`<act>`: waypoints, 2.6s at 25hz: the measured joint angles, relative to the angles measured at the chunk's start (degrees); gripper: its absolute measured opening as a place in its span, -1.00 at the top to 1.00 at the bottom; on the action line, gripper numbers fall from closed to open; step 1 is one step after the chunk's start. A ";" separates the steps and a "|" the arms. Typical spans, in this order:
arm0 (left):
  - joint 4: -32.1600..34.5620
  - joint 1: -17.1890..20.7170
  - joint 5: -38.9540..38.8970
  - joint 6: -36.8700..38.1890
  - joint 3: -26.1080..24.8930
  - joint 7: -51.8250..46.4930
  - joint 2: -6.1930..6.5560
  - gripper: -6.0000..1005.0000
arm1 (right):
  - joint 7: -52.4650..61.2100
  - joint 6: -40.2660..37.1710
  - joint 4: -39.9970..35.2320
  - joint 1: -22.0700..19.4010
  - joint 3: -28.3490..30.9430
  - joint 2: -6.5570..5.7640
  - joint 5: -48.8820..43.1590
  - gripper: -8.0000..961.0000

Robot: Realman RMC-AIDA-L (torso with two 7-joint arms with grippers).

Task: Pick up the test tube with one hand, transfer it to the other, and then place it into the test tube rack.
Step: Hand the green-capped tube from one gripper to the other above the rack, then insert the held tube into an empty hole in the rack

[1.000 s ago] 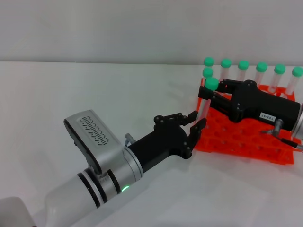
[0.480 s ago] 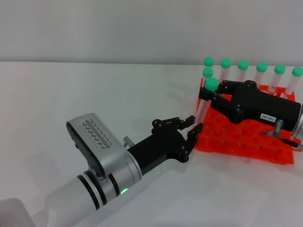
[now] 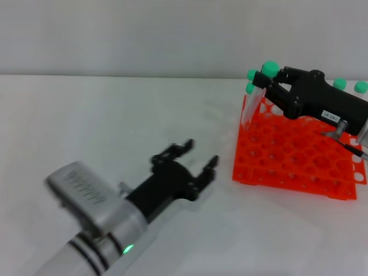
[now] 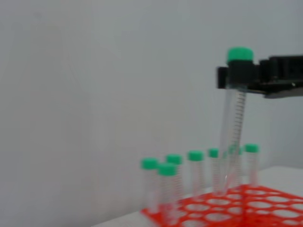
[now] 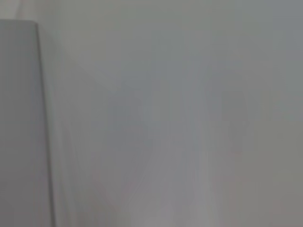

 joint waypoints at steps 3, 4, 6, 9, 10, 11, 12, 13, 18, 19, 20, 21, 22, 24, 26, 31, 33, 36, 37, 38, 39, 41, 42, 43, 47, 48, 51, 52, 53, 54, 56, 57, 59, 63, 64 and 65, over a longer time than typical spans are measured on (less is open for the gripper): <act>0.06 3.68 -0.57 3.00 -1.73 1.04 -0.04 -0.22 | -2.99 2.85 0.00 0.19 1.62 1.48 0.04 0.55; 0.06 6.19 -2.05 5.22 -2.36 1.42 -0.04 -0.34 | -3.70 3.70 0.00 0.28 1.66 1.74 0.10 0.55; -0.07 7.84 -3.88 6.75 -2.46 1.74 0.00 -0.40 | -5.53 5.64 0.00 0.42 1.74 2.23 0.61 0.55; -0.58 9.69 -7.02 8.11 -2.52 1.95 0.23 -0.49 | -8.03 8.30 0.78 0.78 1.57 2.44 2.47 0.55; -0.77 10.07 -7.62 8.20 -2.53 1.93 0.29 -0.53 | -9.02 9.08 1.34 0.92 1.54 2.45 3.37 0.55; -0.93 10.35 -7.92 8.30 -2.53 1.91 0.34 -0.56 | -9.02 9.08 1.34 0.92 1.54 2.45 3.37 0.55; -1.09 10.72 -8.16 8.48 -2.54 1.88 0.35 -0.59 | -10.02 9.65 2.09 1.17 1.61 2.45 4.17 0.55; -1.20 11.08 -8.22 8.73 -2.54 1.86 0.35 -0.62 | -11.75 10.20 3.23 1.91 1.71 2.53 5.35 0.55; -1.53 11.64 -10.15 9.70 -2.58 2.09 0.38 -0.71 | -14.04 12.03 5.00 3.80 1.28 2.66 7.00 0.55; -1.54 11.43 -10.23 9.79 -2.58 2.11 0.39 -0.71 | -14.19 12.68 5.06 3.94 1.27 2.66 7.02 0.55; -1.55 11.24 -10.23 9.93 -2.59 2.13 0.39 -0.71 | -14.32 13.27 5.12 4.06 1.21 2.66 7.02 0.55; -1.55 10.96 -10.22 10.14 -2.59 2.14 0.40 -0.71 | -14.49 13.99 5.13 4.21 1.06 2.66 7.03 0.55; -1.56 10.77 -10.23 10.23 -2.60 2.14 0.42 -0.71 | -14.68 14.78 5.24 4.40 0.78 2.65 7.04 0.55; -1.59 10.32 -10.23 10.30 -2.69 2.14 0.50 -0.71 | -14.80 15.57 5.53 4.63 0.25 2.65 7.04 0.55; -1.74 10.02 -10.24 10.35 -3.01 2.15 0.56 -0.71 | -14.82 15.83 5.72 4.73 0.07 2.65 7.05 0.55; -1.93 9.56 -10.28 10.44 -3.23 2.09 0.58 -0.71 | -14.99 16.67 5.79 4.63 0.34 2.65 7.13 0.55; -1.93 9.40 -10.29 10.45 -3.24 2.00 0.60 -0.71 | -15.28 17.88 5.80 4.72 0.41 2.65 7.13 0.55; -1.92 9.23 -10.32 10.46 -3.24 1.97 0.61 -0.71 | -15.45 18.89 5.82 4.79 0.21 2.65 7.13 0.55; -1.93 9.23 -10.32 10.46 -3.24 1.97 0.61 -0.71 | -15.45 18.90 5.82 4.79 0.19 2.65 7.13 0.55; -1.92 9.22 -10.32 10.50 -3.24 1.97 0.61 -0.71 | -15.45 18.90 5.83 4.79 0.16 2.65 7.13 0.55; -1.92 9.21 -10.32 10.58 -3.24 1.97 0.61 -0.71 | -15.45 18.91 5.83 4.79 0.15 2.65 7.13 0.55; -1.92 9.16 -10.32 11.02 -3.24 1.95 0.61 -0.71 | -15.53 19.39 5.89 4.80 0.14 2.65 7.13 0.55; -1.92 9.14 -10.32 11.32 -3.25 1.92 0.61 -0.71 | -15.53 19.39 5.89 4.80 0.14 2.65 7.13 0.55; -1.92 9.14 -10.32 11.56 -3.25 1.91 0.62 -0.71 | -15.58 19.69 5.90 4.83 0.14 2.65 7.13 0.55; -1.92 9.12 -10.32 11.86 -3.24 1.88 0.61 -0.71 | -15.88 21.24 5.92 5.02 0.09 2.65 7.13 0.55; -1.92 9.12 -10.32 11.86 -3.25 1.88 0.61 -0.71 | -16.02 21.53 5.93 5.06 0.06 2.66 7.13 0.55; -1.92 9.07 -10.32 11.87 -3.24 1.87 0.61 -0.71 | -16.33 21.90 5.98 5.14 0.05 2.65 7.13 0.55; -1.92 9.03 -10.32 11.87 -3.24 1.87 0.61 -0.71 | -16.34 21.90 5.99 5.14 0.05 2.65 7.13 0.55; -1.92 9.01 -10.32 11.87 -3.25 1.87 0.61 -0.71 | -16.34 21.90 6.05 5.14 0.05 2.65 7.13 0.55; -1.93 8.98 -10.32 11.87 -3.27 1.87 0.61 -0.71 | -16.35 21.90 6.15 5.14 0.05 2.65 7.13 0.55; -2.00 8.78 -10.31 11.87 -3.32 1.87 0.62 -0.71 | -16.35 21.90 6.46 5.19 0.05 2.65 7.13 0.55; -2.03 8.68 -10.31 11.87 -3.33 1.87 0.61 -0.71 | -16.35 21.90 6.64 5.21 0.05 2.65 7.13 0.55; -2.04 8.54 -10.31 11.87 -3.33 1.88 0.61 -0.71 | -16.36 21.92 7.03 5.26 0.05 2.65 7.13 0.55; -2.12 8.08 -10.31 11.87 -3.33 1.87 0.61 -0.71 | -16.30 22.57 7.52 5.38 -0.61 2.65 7.13 0.55; -2.14 7.96 -10.31 11.86 -3.33 1.87 0.62 -0.71 | -16.19 22.80 7.52 5.39 -0.82 2.65 7.13 0.55; -2.17 7.84 -10.31 11.83 -3.33 1.87 0.64 -0.71 | -16.07 23.04 7.52 5.35 -1.06 2.65 7.13 0.55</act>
